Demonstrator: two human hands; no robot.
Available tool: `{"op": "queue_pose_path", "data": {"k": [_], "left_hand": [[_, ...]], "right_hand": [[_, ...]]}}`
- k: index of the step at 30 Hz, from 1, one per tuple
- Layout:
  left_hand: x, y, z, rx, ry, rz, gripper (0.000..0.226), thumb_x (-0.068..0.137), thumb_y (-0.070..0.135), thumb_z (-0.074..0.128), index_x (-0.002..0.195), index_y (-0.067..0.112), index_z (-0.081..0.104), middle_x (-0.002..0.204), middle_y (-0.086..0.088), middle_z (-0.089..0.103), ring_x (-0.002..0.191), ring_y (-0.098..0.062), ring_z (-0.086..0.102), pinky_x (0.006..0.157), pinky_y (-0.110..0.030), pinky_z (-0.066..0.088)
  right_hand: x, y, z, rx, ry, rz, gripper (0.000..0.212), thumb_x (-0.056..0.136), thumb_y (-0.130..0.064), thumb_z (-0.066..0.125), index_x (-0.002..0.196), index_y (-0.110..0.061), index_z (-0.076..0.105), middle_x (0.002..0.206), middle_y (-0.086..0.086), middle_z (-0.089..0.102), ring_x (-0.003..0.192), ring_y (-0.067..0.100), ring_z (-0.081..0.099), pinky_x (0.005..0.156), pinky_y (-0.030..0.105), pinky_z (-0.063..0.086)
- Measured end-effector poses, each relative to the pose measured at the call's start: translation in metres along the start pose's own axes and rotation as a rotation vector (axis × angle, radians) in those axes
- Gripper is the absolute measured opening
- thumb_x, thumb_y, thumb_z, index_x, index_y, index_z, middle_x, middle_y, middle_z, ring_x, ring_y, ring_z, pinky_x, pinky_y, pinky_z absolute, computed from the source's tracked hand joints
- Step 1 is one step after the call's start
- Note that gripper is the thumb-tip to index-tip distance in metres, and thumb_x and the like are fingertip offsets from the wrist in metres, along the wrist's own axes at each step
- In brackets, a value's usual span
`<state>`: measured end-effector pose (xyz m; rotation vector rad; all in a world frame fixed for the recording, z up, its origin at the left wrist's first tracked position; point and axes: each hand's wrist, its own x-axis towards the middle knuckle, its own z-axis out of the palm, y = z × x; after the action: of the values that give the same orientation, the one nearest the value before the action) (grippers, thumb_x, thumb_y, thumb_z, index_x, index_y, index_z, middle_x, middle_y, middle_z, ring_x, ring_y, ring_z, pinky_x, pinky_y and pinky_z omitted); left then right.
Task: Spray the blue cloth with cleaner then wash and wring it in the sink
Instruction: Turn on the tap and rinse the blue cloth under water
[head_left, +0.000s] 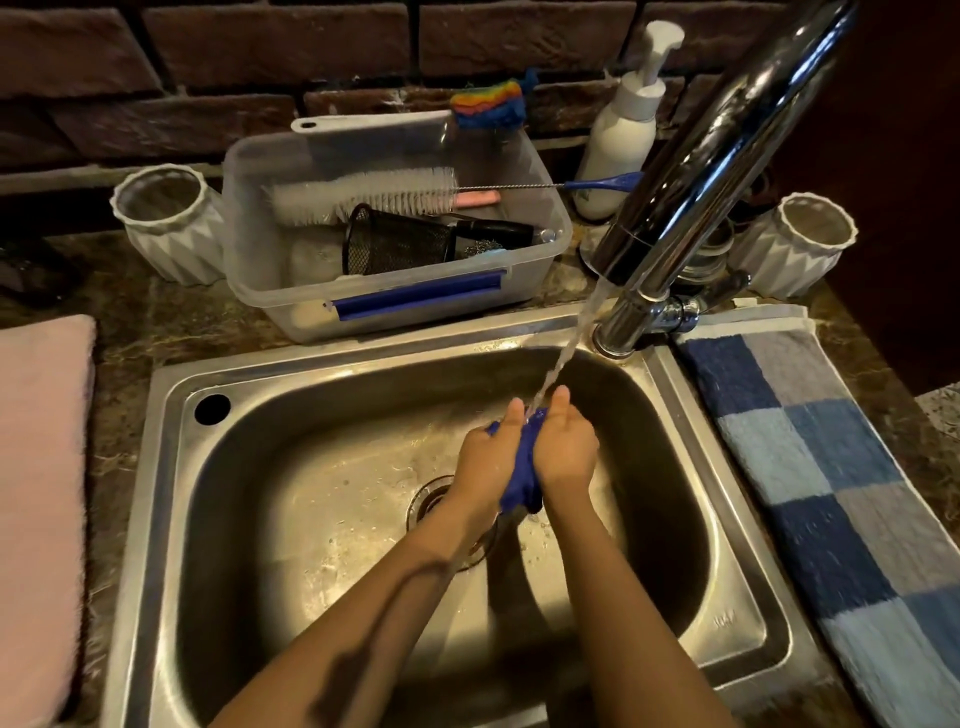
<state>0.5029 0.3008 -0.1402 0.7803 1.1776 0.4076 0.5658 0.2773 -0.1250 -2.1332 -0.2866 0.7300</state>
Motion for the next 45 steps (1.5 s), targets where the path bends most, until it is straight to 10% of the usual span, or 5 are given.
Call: {"op": "queue_pose_path", "data": {"k": [14, 25, 29, 36, 45], "left_hand": [[0.001, -0.009, -0.001, -0.168, -0.011, -0.163, 0.032, 0.094, 0.023, 0.05, 0.064, 0.014, 0.049, 0.049, -0.001, 0.049, 0.046, -0.013, 0.046, 0.049, -0.025, 0.036], [0.012, 0.001, -0.016, -0.391, -0.056, -0.193, 0.036, 0.092, 0.04, 0.042, 0.09, 0.009, 0.06, 0.073, -0.011, 0.07, 0.074, -0.023, 0.063, 0.069, -0.035, 0.052], [0.021, 0.0, -0.021, -0.316, 0.14, -0.19, 0.028, 0.091, 0.037, 0.05, 0.081, 0.012, 0.056, 0.076, -0.011, 0.063, 0.069, -0.025, 0.061, 0.067, -0.036, 0.05], [0.013, -0.013, 0.0, -0.36, -0.048, -0.233, 0.038, 0.096, 0.036, 0.039, 0.068, 0.015, 0.053, 0.043, 0.003, 0.057, 0.042, -0.008, 0.055, 0.048, -0.018, 0.045], [0.01, -0.016, 0.001, -0.013, 0.032, -0.058, 0.031, 0.095, 0.036, 0.046, 0.078, 0.012, 0.058, 0.07, -0.005, 0.061, 0.062, -0.016, 0.058, 0.056, -0.021, 0.047]], "right_hand": [[-0.004, -0.015, 0.014, -0.187, 0.15, -0.234, 0.049, 0.1, -0.038, 0.024, 0.062, -0.016, 0.047, 0.063, -0.004, 0.049, 0.061, 0.014, 0.049, 0.062, 0.029, 0.035], [0.007, 0.008, -0.026, -0.049, -0.582, -0.31, 0.034, 0.084, -0.02, 0.065, 0.116, -0.025, 0.054, 0.099, -0.01, 0.06, 0.098, 0.013, 0.06, 0.089, 0.03, 0.052], [-0.002, 0.012, -0.034, -0.14, -0.489, -0.313, 0.034, 0.085, -0.005, 0.059, 0.117, -0.016, 0.055, 0.11, 0.002, 0.059, 0.103, 0.016, 0.057, 0.09, 0.026, 0.046], [-0.022, 0.005, 0.007, -0.272, -0.114, -0.174, 0.036, 0.087, -0.052, 0.05, 0.082, -0.017, 0.055, 0.07, -0.006, 0.053, 0.071, 0.015, 0.054, 0.064, 0.025, 0.04], [0.02, 0.028, 0.016, -0.091, 0.088, -0.063, 0.039, 0.093, -0.047, 0.042, 0.068, -0.018, 0.049, 0.071, 0.007, 0.061, 0.07, 0.024, 0.062, 0.068, 0.037, 0.052]]}}
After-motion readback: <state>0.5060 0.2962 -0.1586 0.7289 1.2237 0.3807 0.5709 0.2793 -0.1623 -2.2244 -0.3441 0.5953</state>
